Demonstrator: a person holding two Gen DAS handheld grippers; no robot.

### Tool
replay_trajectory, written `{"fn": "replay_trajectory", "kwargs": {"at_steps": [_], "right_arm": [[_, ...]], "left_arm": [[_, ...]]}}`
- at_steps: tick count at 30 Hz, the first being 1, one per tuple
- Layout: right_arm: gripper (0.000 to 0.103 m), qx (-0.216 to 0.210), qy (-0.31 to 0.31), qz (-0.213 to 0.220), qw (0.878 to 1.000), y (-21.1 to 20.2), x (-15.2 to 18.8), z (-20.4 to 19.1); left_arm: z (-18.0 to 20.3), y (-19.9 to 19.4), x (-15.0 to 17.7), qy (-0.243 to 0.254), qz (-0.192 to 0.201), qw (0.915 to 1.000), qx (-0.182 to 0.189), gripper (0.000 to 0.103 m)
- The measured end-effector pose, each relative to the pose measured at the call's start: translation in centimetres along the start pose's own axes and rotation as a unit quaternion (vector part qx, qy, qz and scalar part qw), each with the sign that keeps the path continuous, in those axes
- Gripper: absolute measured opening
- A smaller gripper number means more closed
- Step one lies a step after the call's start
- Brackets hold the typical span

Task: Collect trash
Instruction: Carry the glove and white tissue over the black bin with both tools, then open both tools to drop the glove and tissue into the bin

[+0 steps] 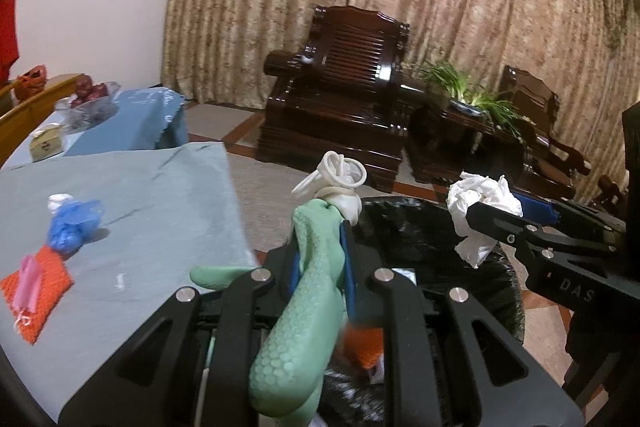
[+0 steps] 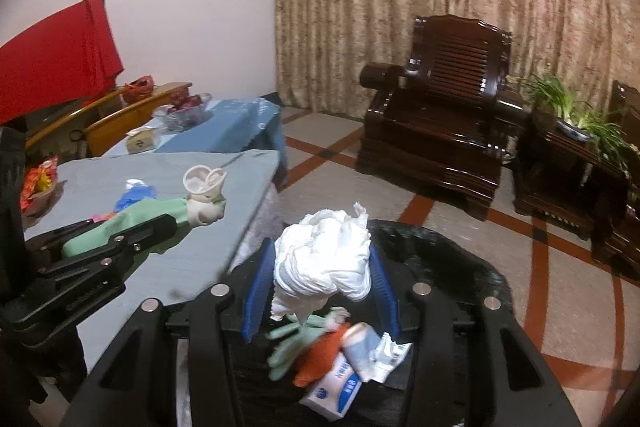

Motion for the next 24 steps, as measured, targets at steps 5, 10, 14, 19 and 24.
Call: {"fn": "replay_trajectory", "kwargs": {"at_steps": [5,10,14,19,24], "right_arm": [[0.046,0.013,0.011,-0.004,1.000,0.1,0.3,2.1],[0.046,0.023,0.019,-0.007,1.000,0.1,0.6,3.4],[0.046,0.032,0.029,-0.011,0.999,0.2,1.1,4.8],[0.046,0.042,0.040,-0.019,0.998,0.5,1.8,6.4],[0.054,0.057,0.050,-0.025,0.997,0.9,2.3,7.5]], "left_arm": [[1.8,1.8,-0.4,0.012,-0.005,0.9998,0.016,0.016],[3.4,3.4,-0.6,0.023,-0.010,0.9993,0.029,0.016],[4.2,4.5,-0.4,0.028,-0.019,0.9988,0.037,0.016],[5.2,6.1,0.0,0.039,-0.031,0.9979,0.042,0.016],[5.8,7.6,0.1,0.044,-0.049,0.9962,0.057,0.025]]}}
Point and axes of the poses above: each gripper's, at about its wrist camera, not at the fingertips, and y roughly the way its jaws point, z to its right, x to its underside, the point moved 1 cm from there along y, roughly the way its jaws point, and after that the axes turned 9 degrees about -z, right-handed, at the moved point
